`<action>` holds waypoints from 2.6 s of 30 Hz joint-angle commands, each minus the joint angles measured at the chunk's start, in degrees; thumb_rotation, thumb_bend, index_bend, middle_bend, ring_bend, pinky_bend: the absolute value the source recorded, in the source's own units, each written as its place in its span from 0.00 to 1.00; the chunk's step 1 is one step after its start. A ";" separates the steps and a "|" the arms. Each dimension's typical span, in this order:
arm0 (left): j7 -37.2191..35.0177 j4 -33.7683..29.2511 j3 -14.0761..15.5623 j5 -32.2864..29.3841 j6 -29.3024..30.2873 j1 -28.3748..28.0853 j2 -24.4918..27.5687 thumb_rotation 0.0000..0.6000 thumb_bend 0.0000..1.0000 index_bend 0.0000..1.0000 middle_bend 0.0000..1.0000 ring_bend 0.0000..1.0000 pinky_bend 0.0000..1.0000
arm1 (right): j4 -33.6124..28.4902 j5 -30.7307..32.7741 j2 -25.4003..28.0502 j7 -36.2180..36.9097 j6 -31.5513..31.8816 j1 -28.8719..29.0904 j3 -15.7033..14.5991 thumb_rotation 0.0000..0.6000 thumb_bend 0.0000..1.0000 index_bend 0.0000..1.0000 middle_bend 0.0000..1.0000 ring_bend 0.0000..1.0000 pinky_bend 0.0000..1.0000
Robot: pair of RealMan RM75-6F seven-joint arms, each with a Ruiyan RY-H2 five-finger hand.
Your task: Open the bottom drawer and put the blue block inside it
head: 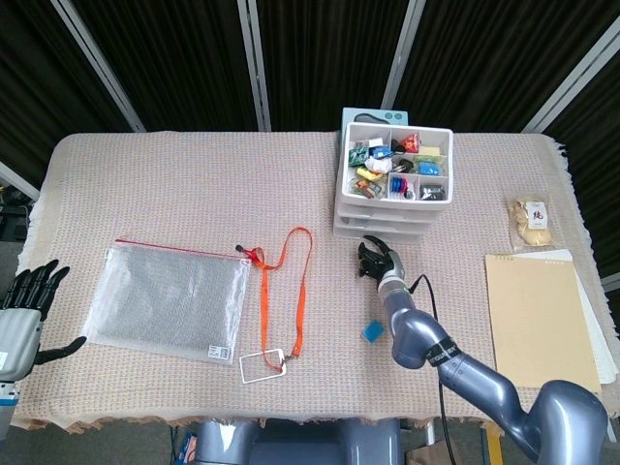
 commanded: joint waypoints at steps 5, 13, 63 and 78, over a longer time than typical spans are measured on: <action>-0.16 -0.12 0.03 0.00 -0.03 -0.02 0.15 1.00 0.11 0.06 0.00 0.00 0.00 | 1.74 5.12 0.89 -0.86 -2.32 0.50 0.81 1.00 0.46 0.36 0.77 0.83 0.79; -0.20 -0.18 0.15 0.21 0.01 -0.02 0.18 1.00 0.11 0.06 0.00 0.00 0.00 | -0.28 7.22 1.68 -1.86 -2.95 -0.49 -0.54 1.00 0.45 0.37 0.77 0.83 0.79; -0.31 -0.04 0.75 1.37 0.67 0.28 0.08 1.00 0.11 0.07 0.00 0.00 0.00 | -28.67 -5.10 10.64 1.88 -1.62 -11.12 -13.28 1.00 0.36 0.17 0.77 0.83 0.79; -0.85 0.75 0.71 2.30 1.96 0.58 -0.13 1.00 0.12 0.07 0.00 0.00 0.00 | -43.33 -23.19 17.96 -0.31 2.33 -16.06 -17.68 1.00 0.19 0.16 0.76 0.83 0.79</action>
